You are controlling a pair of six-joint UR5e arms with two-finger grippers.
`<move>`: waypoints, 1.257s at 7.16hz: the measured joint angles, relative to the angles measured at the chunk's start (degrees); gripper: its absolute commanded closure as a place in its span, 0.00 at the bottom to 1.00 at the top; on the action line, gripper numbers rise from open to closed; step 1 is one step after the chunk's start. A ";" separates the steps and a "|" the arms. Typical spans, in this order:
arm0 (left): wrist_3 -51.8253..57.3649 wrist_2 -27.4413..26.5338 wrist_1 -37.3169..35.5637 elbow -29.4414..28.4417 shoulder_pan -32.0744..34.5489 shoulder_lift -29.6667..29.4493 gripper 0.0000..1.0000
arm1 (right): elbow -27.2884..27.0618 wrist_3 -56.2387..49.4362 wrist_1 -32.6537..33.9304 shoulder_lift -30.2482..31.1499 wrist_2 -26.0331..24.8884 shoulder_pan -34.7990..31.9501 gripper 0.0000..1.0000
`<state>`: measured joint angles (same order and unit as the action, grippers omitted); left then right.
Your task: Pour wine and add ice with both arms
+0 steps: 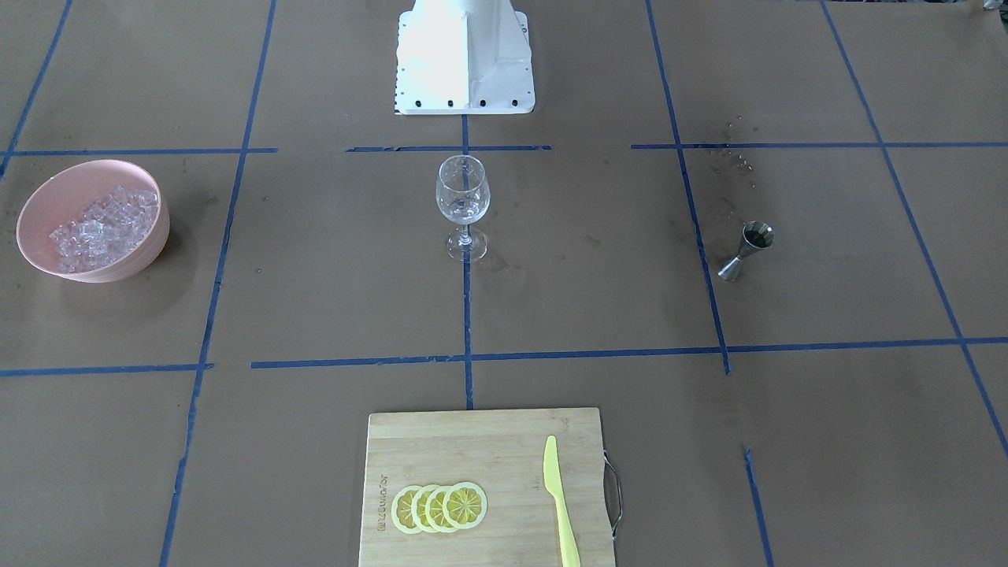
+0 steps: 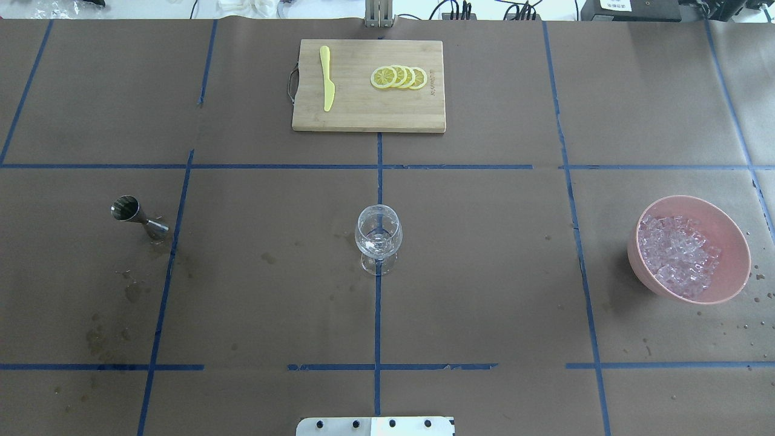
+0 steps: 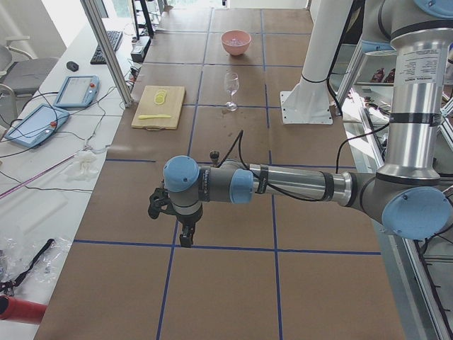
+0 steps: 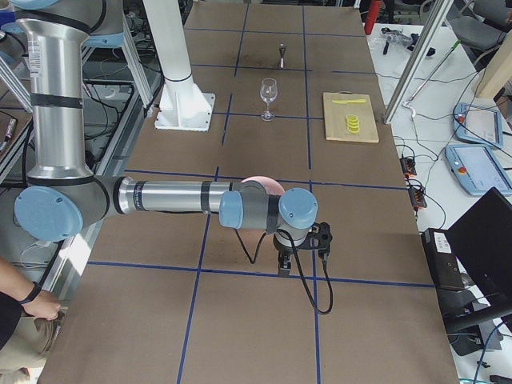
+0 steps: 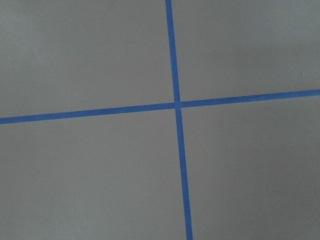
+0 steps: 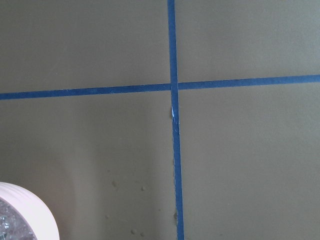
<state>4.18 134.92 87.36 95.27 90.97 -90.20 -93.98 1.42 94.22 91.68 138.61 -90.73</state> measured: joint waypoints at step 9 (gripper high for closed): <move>-15.60 -0.09 -0.70 24.62 -2.26 -0.70 0.00 | -3.16 0.28 0.00 0.11 0.28 -0.33 0.00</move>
<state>-11.42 134.83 86.66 119.90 88.71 -90.90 -97.14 1.70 94.21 91.79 138.89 -91.05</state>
